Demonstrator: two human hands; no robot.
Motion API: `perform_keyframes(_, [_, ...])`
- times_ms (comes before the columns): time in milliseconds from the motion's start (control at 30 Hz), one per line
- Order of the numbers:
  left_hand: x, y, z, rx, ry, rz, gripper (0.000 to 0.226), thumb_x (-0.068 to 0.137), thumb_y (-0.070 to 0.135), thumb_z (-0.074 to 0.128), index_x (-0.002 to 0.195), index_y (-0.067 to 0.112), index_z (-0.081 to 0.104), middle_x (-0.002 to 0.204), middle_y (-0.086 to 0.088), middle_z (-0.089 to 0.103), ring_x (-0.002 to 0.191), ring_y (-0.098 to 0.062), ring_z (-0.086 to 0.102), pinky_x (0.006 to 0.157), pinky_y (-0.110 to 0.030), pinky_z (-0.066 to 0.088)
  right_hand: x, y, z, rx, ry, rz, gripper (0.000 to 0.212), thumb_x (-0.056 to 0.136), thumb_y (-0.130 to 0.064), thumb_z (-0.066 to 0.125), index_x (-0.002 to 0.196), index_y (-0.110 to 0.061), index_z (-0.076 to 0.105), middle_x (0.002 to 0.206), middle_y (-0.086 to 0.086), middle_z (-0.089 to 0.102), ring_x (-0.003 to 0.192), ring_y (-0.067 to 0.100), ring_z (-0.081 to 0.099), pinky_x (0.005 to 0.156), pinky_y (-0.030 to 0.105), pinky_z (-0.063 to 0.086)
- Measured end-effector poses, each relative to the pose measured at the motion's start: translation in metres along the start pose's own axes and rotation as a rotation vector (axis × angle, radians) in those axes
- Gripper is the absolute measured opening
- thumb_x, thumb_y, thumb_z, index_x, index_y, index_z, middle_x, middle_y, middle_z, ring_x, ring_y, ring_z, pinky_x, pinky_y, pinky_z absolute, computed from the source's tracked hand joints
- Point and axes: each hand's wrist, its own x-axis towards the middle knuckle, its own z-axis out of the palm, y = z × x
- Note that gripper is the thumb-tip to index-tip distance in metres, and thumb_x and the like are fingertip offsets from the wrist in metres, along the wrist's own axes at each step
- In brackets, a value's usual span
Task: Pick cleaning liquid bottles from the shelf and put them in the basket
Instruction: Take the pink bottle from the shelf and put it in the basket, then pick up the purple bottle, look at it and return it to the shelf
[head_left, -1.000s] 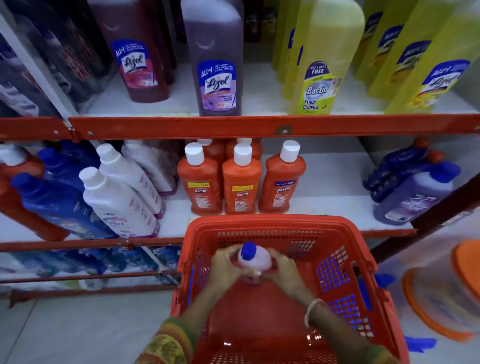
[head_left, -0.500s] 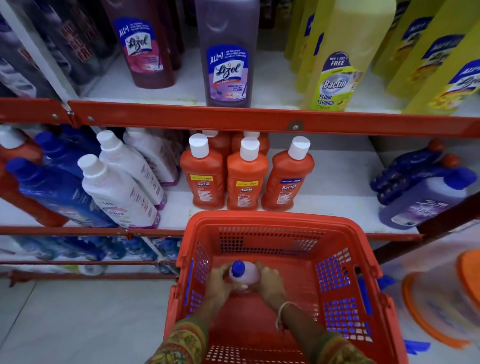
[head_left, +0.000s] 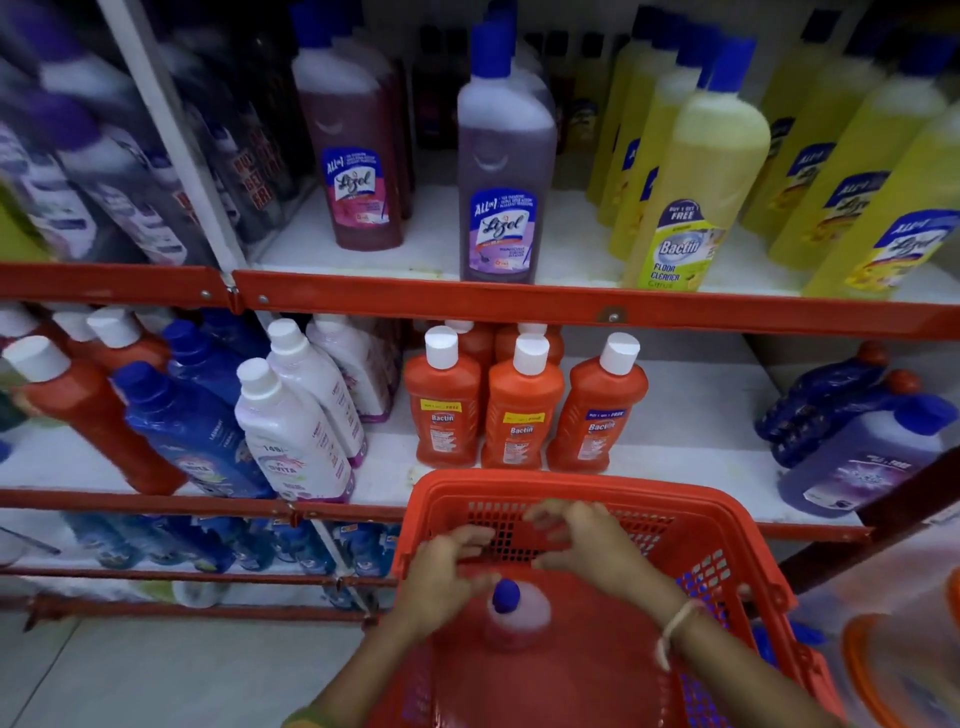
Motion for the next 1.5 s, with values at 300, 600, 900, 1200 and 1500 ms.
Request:
perform_keyframes(300, [0.029, 0.136, -0.101, 0.157, 0.584, 0.557, 0.024, 0.084, 0.027, 0.061, 0.107, 0.023, 0.065, 0.107, 0.008, 0.068, 0.102, -0.008, 0.059, 0.09, -0.027, 0.046, 0.014, -0.103, -0.107, 0.235, 0.505, -0.329, 0.026, 0.074, -0.016, 0.078, 0.097, -0.023, 0.069, 0.093, -0.01, 0.075, 0.085, -0.004, 0.068, 0.073, 0.004, 0.047])
perform_keyframes(600, [0.089, 0.177, -0.154, 0.583, 0.797, 0.561, 0.048, 0.091, 0.046, 0.033, 0.129, 0.019, 0.047, 0.145, -0.002, 0.041, 0.137, -0.017, 0.028, 0.113, -0.049, 0.02, 0.05, -0.168, -0.159, 0.353, 0.979, -0.415, 0.081, 0.076, -0.022, 0.077, 0.141, -0.024, 0.029, 0.14, 0.001, 0.041, 0.125, 0.012, 0.045, 0.098, 0.03, 0.047])
perform_keyframes(900, [0.109, 0.15, -0.173, 0.788, 0.505, 0.316, 0.097, 0.069, 0.077, -0.005, 0.136, 0.023, 0.037, 0.151, -0.003, 0.031, 0.141, -0.018, 0.018, 0.115, -0.046, 0.0, 0.103, -0.168, -0.183, 0.765, 0.563, -0.314, 0.083, 0.067, -0.025, 0.084, 0.136, -0.014, 0.039, 0.119, 0.002, 0.063, 0.097, 0.014, 0.066, 0.077, 0.025, 0.058])
perform_keyframes(1200, [0.107, 0.137, -0.171, 0.823, 0.557, 0.436, 0.087, 0.074, 0.079, 0.001, 0.135, 0.028, 0.036, 0.151, -0.005, 0.032, 0.141, -0.021, 0.02, 0.114, -0.045, -0.004, 0.11, -0.172, -0.176, 0.93, 0.586, -0.277, 0.048, 0.052, -0.032, 0.09, 0.094, -0.025, 0.066, 0.091, 0.001, 0.075, 0.076, 0.016, 0.074, 0.065, 0.031, 0.061])
perform_keyframes(1500, [0.109, 0.133, -0.171, 0.855, 0.556, 0.441, 0.073, 0.076, 0.073, 0.039, 0.135, 0.03, 0.033, 0.155, -0.002, 0.021, 0.143, -0.02, 0.011, 0.111, -0.042, -0.013, 0.063, -0.197, -0.18, 0.423, 1.183, -0.384, 0.048, 0.062, -0.057, 0.079, 0.09, -0.023, 0.06, 0.086, -0.003, 0.066, 0.079, 0.018, 0.06, 0.061, 0.032, 0.051])
